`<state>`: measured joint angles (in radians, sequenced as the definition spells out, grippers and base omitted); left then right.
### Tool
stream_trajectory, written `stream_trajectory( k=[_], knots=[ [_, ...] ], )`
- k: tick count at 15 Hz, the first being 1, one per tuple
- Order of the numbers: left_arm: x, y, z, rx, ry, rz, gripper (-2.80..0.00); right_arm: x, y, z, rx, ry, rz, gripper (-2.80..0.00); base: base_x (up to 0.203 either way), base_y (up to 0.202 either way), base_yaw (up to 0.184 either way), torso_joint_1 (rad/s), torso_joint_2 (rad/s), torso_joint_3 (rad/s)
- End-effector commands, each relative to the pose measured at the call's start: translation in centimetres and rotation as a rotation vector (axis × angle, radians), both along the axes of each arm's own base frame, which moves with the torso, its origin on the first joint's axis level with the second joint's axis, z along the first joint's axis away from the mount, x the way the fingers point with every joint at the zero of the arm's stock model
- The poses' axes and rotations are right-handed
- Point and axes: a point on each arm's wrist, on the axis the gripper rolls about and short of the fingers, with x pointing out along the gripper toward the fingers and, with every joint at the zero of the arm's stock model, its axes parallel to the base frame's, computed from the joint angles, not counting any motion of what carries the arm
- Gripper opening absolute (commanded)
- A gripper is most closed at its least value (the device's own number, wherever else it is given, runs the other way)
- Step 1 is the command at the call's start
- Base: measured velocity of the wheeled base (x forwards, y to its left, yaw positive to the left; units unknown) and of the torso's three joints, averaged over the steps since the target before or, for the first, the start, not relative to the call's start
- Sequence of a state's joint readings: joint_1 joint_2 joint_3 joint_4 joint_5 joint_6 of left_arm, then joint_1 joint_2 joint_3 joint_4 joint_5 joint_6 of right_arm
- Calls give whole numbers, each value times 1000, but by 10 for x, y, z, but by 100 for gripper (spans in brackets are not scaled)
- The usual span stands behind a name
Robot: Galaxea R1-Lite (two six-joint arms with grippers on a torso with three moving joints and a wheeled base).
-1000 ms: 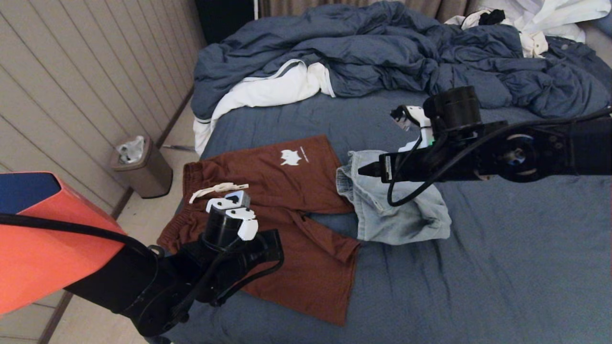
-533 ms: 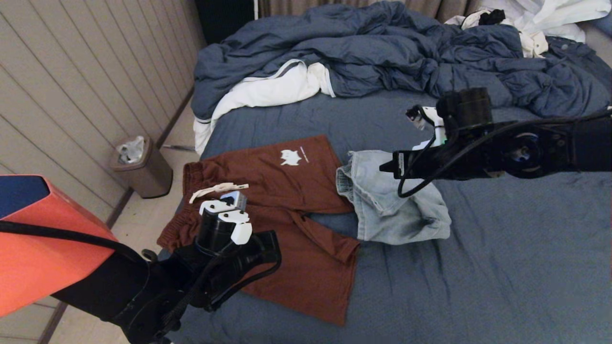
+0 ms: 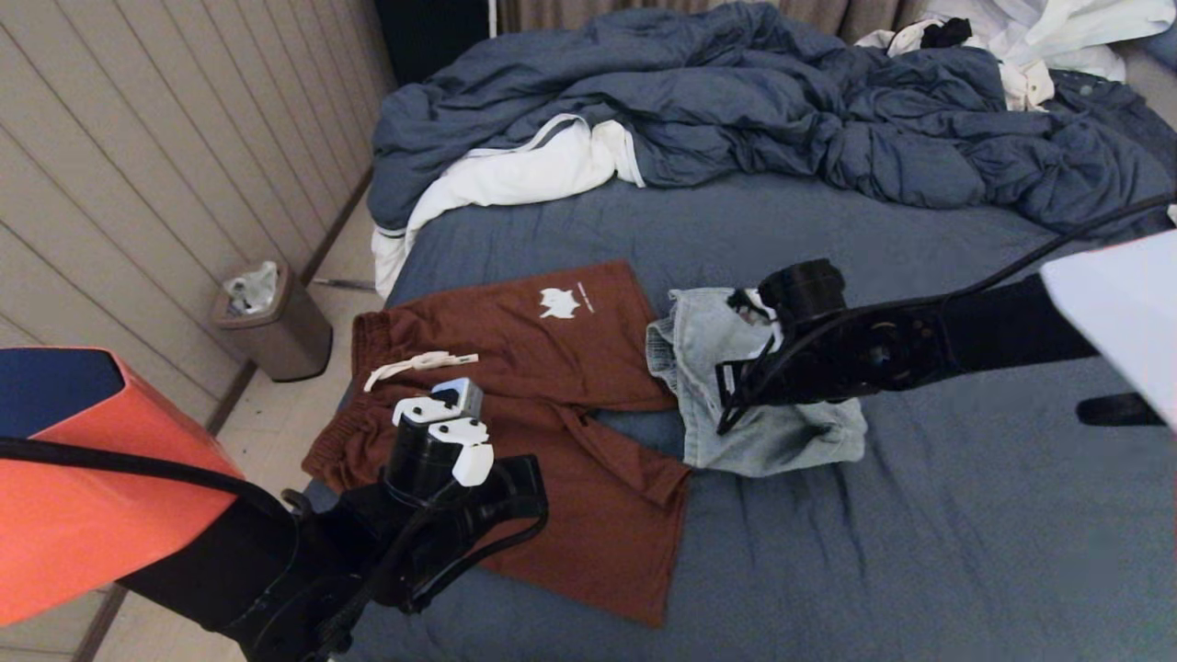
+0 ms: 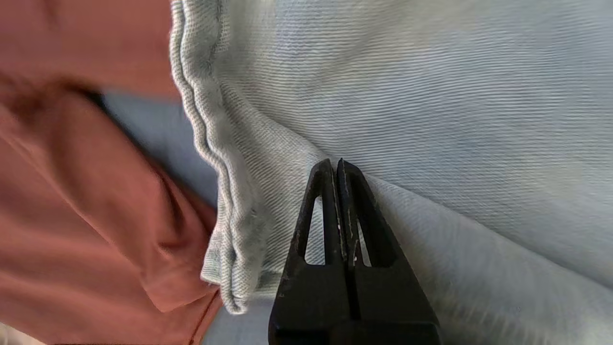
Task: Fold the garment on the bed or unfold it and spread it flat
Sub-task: Fold the blue shorts
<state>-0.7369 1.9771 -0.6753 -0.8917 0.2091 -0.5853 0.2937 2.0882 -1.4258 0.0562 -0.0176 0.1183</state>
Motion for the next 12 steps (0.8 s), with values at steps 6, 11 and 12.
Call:
stream_trajectory(
  k=[6,11,12],
  knots=[
    [0,-1,-4,3,8,1,-280,-4,20,-40,-29,24,31,-280,0,0,0,0,0,0],
    [0,-1,-4,3,6,0,-280,-28,8,30,24,-137,23,-280,0,0,0,0,0,0],
    [0,-1,-3,4,3,3,-280,-37,5,45,35,-169,23,-280,0,0,0,0,0,0]
  ],
)
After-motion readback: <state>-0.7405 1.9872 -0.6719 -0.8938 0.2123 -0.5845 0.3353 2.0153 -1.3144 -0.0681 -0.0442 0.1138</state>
